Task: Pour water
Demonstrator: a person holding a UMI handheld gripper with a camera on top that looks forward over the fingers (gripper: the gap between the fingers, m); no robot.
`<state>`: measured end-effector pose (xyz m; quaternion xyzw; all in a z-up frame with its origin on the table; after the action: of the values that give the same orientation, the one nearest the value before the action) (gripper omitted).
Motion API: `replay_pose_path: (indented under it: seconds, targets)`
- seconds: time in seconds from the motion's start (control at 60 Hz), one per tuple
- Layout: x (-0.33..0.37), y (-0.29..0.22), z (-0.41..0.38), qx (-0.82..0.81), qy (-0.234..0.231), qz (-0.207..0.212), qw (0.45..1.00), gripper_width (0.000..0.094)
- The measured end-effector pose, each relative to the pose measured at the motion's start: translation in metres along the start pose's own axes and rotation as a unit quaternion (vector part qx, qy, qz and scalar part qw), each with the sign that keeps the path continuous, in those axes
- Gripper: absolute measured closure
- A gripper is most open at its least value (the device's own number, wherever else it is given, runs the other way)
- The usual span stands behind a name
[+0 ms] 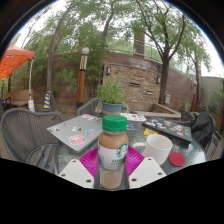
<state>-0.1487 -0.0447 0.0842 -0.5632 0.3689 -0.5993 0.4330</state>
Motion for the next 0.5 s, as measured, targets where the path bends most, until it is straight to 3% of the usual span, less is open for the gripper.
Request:
replay_pose_path:
  seconds: [0.067,0.15,0.267,0.333,0.4,0.5]
  targets:
    - [-0.006,-0.007,-0.002,-0.016,-0.029,-0.015,0.999,0.0595]
    - [-0.008,-0.035,-0.001,-0.053,-0.055,-0.005,0.997,0.0595]
    - [-0.013,-0.068,0.018,-0.234,-0.106,0.001,0.966,0.0596]
    - [-0.019,-0.078,0.022,-0.381,-0.154,-0.004,0.912,0.0597]
    - [-0.018,-0.084,0.035,-0.543,-0.216,-0.024,0.811,0.0598]
    - [-0.022,-0.084,0.048,-0.695,-0.272,-0.006,0.666,0.0598]
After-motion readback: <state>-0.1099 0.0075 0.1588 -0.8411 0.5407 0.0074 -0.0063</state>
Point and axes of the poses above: the point between the fingertips, and its own axes, seen from behind it with the camera up: z to the right, y down, x backward, against the way the camera looks, the point moved 5 cm from there along x, backward, against the way the camera looks, and after that the axes turned 5 degrees about -z, right-handed, at the moved point
